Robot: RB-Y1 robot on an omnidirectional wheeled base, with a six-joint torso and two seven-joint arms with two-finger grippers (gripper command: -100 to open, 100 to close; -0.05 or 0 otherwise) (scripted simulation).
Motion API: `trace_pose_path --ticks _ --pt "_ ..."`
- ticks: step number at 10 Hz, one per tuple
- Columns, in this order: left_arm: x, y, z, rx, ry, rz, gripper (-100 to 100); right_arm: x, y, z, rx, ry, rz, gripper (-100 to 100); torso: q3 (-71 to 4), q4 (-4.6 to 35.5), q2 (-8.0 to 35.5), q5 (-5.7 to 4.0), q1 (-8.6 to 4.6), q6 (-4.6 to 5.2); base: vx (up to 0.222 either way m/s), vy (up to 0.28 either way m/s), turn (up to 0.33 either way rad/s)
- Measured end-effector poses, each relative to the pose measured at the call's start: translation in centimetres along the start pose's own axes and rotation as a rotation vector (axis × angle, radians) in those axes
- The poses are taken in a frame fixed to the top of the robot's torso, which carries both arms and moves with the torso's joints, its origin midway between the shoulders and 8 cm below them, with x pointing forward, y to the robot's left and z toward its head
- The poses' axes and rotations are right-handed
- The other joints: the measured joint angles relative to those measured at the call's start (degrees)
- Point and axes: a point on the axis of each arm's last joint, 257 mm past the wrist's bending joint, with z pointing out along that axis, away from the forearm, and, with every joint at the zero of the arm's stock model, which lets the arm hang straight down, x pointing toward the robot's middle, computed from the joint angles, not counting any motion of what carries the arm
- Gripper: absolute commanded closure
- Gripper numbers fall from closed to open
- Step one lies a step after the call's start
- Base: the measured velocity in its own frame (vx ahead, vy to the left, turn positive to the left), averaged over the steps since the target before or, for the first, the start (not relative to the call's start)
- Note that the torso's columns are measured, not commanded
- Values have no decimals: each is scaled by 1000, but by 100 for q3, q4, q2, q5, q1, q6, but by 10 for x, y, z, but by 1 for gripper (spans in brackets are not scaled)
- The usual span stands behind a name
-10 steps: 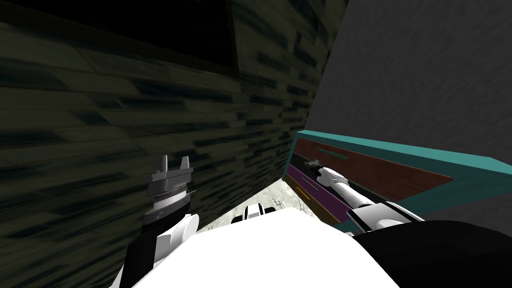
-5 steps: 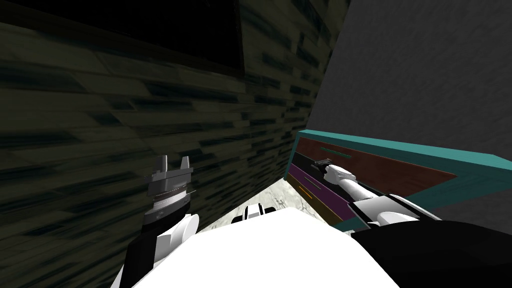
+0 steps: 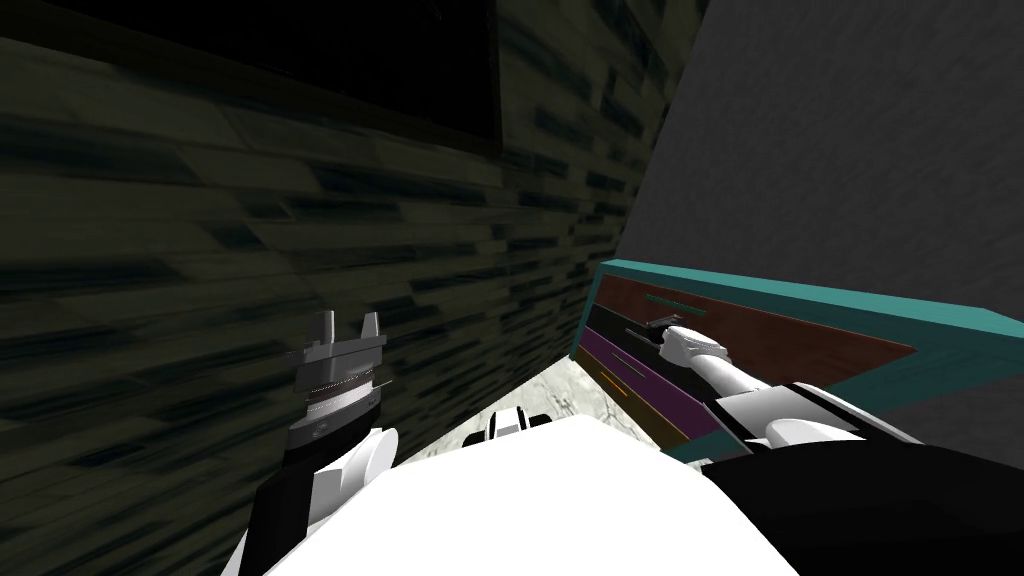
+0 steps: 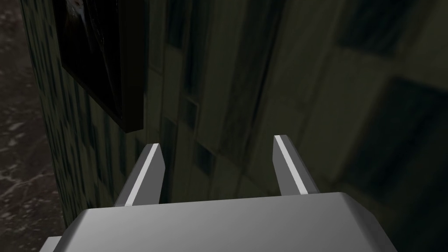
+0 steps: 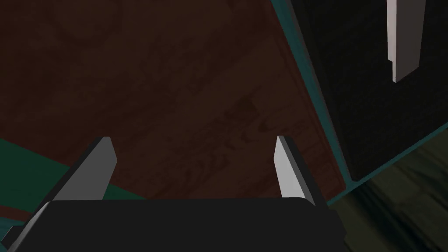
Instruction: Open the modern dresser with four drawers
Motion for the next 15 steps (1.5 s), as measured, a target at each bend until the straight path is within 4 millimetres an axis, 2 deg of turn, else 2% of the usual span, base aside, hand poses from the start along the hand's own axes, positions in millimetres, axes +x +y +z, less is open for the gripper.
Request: trace_pose_path --ticks 1,2,4,7,11,12,14,15 --pt "0 0 0 0 0 0 0 6 -11 3 25 16 -21 -100 0 0 0 3 10 2 -12 80 -1" --pt "0 0 0 0 0 0 0 10 -31 7 61 38 -46 -100 1 2 4 9 27 2 -7 69 -5" --pt "0 0 0 0 0 0 0 15 -54 5 103 65 -77 -100 1 4 4 15 23 7 11 65 18" --pt "0 0 0 0 0 0 0 27 -83 7 157 105 -125 -100 19 28 42 61 58 31 8 55 10" --pt "0 0 0 0 0 0 0 33 -108 5 195 135 -155 -100 27 48 67 111 98 48 8 27 14" --pt "0 0 0 0 0 0 0 35 -104 5 190 138 -157 -100 27 41 62 98 99 34 10 -115 31" --pt "0 0 0 0 0 0 0 45 -79 3 160 145 -146 -100 7 21 23 47 20 16 21 -107 23" --pt "0 0 0 0 0 0 0 46 -77 2 158 148 -147 100 0 11 10 35 35 10 18 -64 -18"
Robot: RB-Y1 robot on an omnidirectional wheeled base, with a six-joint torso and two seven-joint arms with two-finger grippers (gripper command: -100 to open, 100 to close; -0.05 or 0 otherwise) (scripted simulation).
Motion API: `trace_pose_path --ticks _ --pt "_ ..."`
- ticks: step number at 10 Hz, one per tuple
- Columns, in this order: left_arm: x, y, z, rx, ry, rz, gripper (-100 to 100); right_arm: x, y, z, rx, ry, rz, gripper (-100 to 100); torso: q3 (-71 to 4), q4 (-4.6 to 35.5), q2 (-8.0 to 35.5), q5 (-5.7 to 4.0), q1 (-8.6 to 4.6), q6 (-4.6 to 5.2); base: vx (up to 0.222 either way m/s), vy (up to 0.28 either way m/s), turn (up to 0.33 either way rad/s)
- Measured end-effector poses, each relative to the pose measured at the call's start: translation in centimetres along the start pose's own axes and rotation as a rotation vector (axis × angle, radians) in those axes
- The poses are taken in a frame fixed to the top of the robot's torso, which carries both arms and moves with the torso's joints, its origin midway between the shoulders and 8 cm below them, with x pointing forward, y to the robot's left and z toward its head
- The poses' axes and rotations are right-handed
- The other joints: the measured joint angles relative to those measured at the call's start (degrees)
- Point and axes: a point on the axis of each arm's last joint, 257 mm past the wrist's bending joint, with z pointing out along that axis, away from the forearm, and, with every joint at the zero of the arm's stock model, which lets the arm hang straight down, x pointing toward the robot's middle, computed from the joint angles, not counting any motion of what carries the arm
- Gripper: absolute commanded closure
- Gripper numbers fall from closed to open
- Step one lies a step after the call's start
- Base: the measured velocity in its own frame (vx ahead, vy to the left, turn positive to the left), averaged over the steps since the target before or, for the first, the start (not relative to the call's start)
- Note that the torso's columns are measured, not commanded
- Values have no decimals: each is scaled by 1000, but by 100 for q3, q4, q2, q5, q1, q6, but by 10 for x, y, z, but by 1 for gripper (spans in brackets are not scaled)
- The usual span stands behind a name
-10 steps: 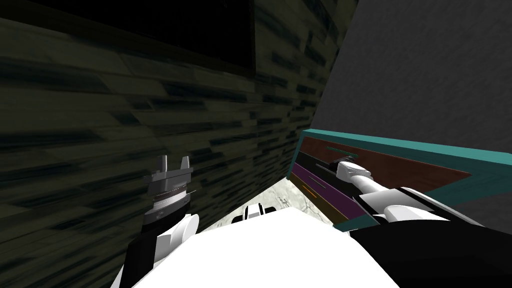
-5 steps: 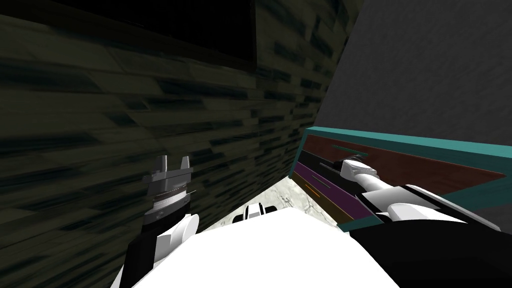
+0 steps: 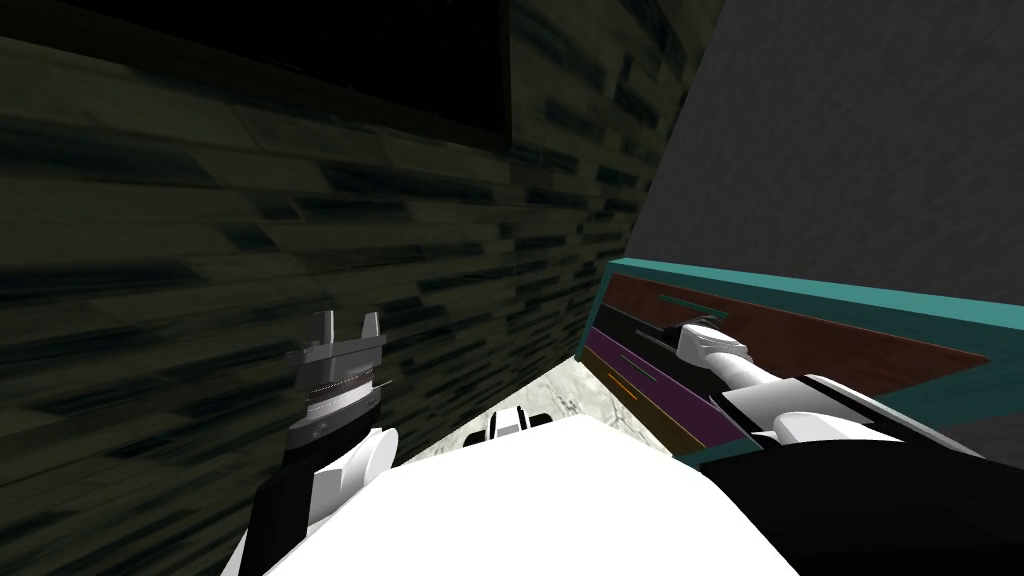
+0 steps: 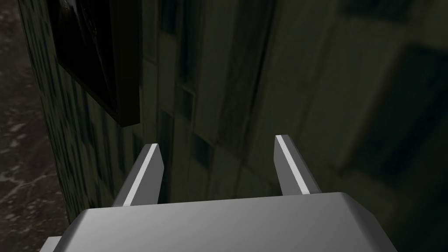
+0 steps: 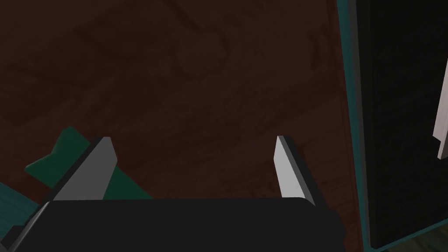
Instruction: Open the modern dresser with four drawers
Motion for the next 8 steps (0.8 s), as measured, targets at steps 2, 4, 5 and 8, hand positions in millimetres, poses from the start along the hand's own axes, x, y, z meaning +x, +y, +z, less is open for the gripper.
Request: trace_pose_path --ticks 2,4,5,8 --pt "0 0 0 0 0 0 0 -2 -11 3 18 -1 -2 100 0 -10 -7 -19 14 -7 -22 95 -24" --pt "0 0 0 0 0 0 0 -5 -20 3 25 -6 -4 -100 3 -9 -5 -26 -17 -10 10 55 21" --pt "0 0 0 0 0 0 0 -7 -27 5 30 -3 19 -100 -10 -15 -27 -36 -39 -12 87 35 50" --pt "0 0 0 0 0 0 0 -11 -49 8 43 5 94 -100 -8 -15 -22 -29 -14 -11 104 54 47"
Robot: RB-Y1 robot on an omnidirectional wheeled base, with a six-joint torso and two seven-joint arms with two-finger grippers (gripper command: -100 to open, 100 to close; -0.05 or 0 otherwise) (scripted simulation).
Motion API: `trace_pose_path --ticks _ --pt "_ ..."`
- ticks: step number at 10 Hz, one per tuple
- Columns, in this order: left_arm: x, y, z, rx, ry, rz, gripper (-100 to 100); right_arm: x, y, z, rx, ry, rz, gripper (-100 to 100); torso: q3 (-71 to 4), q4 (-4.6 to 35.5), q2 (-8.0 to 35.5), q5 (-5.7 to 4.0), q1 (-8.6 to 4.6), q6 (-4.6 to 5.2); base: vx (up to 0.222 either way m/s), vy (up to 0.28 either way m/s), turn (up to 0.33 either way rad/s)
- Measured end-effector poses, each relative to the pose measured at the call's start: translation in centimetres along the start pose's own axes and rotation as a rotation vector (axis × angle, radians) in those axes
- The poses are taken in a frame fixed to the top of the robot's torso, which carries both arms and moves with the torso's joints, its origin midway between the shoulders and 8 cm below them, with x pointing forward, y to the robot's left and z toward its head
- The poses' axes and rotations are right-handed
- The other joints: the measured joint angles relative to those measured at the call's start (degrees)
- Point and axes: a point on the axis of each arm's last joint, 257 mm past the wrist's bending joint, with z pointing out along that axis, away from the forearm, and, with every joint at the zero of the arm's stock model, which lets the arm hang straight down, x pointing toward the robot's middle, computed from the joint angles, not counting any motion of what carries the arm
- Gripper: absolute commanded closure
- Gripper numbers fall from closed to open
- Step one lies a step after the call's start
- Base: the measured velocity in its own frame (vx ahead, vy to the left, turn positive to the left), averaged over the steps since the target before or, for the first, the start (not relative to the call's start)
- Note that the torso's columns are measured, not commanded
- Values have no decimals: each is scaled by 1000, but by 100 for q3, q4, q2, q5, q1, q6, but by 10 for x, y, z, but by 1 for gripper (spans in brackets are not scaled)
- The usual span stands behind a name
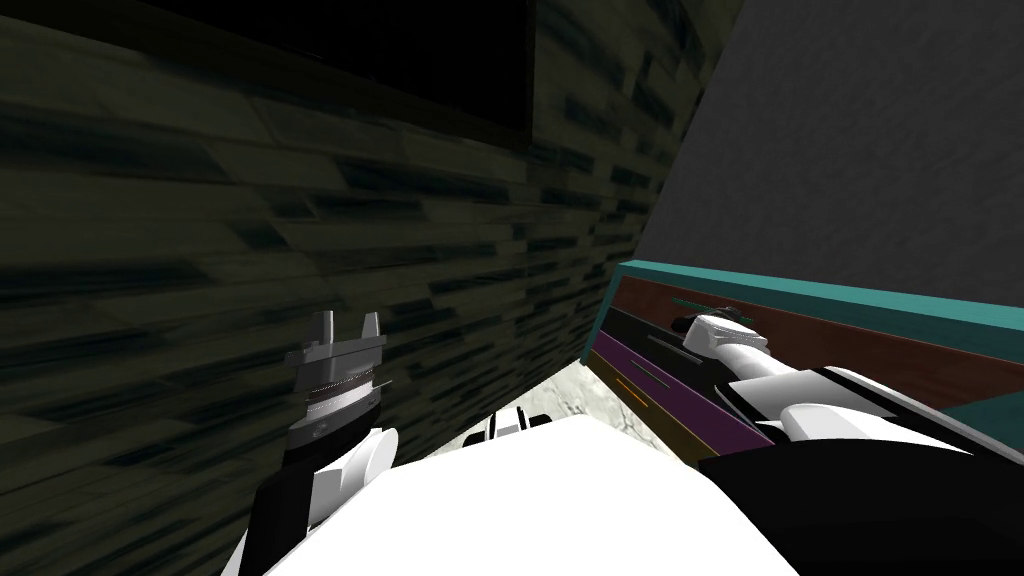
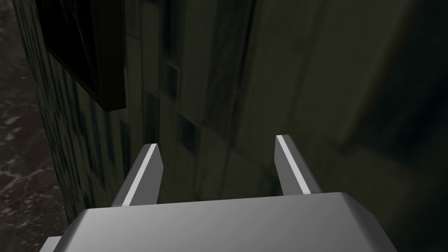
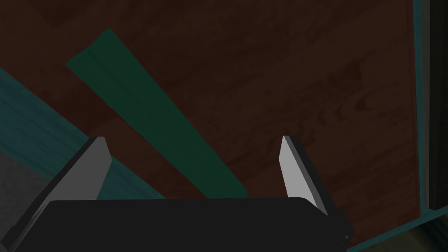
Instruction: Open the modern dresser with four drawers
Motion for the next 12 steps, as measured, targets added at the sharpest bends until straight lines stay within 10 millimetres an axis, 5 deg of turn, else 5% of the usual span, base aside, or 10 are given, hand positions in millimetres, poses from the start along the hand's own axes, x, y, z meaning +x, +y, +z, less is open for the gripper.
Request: trace_pose_path --ticks 5,6,12 --pt "0 0 0 0 0 0 0 -7 -22 5 14 10 86 -100 17 8 27 -5 -16 5 50 25 23" --pt "0 0 0 0 0 0 0 -7 -22 5 14 10 86 100 18 8 27 -5 -15 4 0 0 0" --pt "0 0 0 0 0 0 0 -8 -27 6 17 13 85 100 4 2 7 -1 -3 2 -33 162 7"
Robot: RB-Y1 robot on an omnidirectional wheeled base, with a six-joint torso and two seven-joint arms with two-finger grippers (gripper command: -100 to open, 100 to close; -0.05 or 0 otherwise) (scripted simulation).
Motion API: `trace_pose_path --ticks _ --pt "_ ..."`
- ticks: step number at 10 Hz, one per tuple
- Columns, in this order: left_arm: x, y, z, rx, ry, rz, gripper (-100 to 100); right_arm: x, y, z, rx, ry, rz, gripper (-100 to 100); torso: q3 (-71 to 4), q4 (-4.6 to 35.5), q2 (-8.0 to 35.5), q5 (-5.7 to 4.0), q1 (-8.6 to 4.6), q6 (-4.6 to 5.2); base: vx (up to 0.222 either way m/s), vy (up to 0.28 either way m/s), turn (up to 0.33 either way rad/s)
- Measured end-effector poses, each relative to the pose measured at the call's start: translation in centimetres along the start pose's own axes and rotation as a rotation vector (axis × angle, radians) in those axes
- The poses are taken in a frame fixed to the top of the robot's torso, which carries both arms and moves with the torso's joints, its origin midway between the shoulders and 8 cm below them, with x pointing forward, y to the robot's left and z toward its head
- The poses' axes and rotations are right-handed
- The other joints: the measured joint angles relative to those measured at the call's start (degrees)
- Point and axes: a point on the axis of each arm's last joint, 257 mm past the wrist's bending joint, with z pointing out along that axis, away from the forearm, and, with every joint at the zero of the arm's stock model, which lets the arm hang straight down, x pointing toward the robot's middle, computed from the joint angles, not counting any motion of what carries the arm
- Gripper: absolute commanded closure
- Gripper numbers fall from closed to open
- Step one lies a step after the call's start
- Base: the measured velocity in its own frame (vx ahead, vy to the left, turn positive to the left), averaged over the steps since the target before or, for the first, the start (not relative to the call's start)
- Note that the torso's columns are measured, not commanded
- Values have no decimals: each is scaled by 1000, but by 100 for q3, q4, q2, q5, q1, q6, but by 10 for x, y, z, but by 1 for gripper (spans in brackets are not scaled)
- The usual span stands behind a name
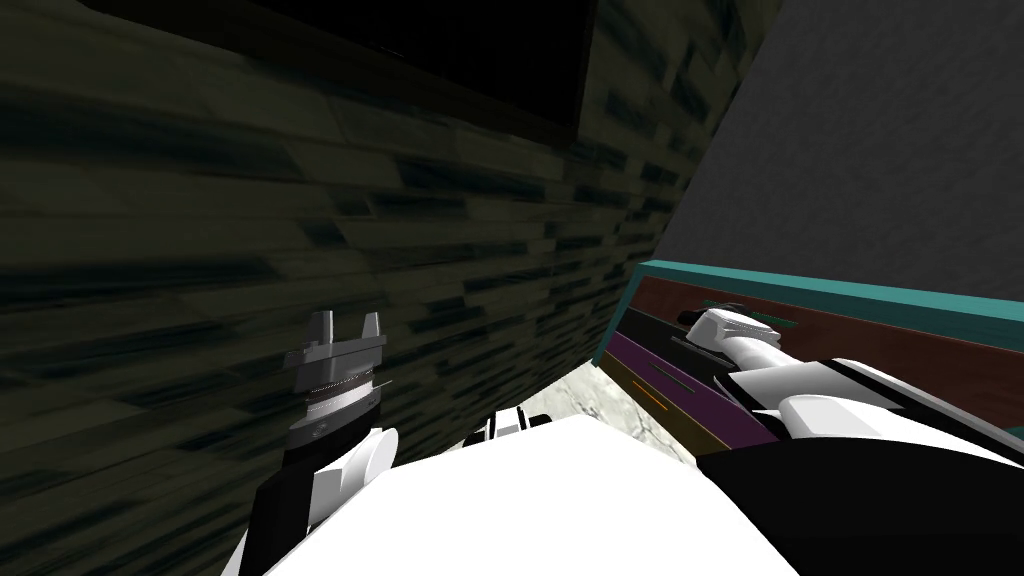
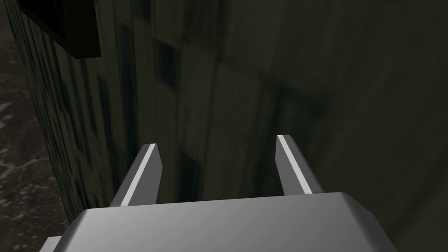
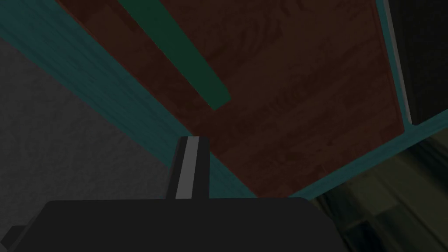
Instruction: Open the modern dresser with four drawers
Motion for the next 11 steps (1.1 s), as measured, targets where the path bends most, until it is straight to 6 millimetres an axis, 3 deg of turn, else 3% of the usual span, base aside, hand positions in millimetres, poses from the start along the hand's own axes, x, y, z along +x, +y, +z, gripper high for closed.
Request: trace_pose_path --ticks 1,3,8,9,11 --pt "0 0 0 0 0 0 0 0 0 0 0 0 0 -100 1 1 1 -10 -42 2 12 -63 -13" --pt "0 0 0 0 0 1 0 0 1 0 -2 0 5 -100 -3 -2 -7 -27 -79 2 44 -155 -4" --pt "0 0 0 0 0 1 0 2 5 0 -6 2 14 -100 8 5 12 9 19 0 36 -119 -4" --pt "0 0 0 0 0 0 0 2 5 0 -6 2 14 100 8 4 13 5 17 0 4 -9 1" --pt "0 0 0 0 0 0 0 2 4 0 -6 3 15 100 12 6 18 10 38 0 -27 124 7"
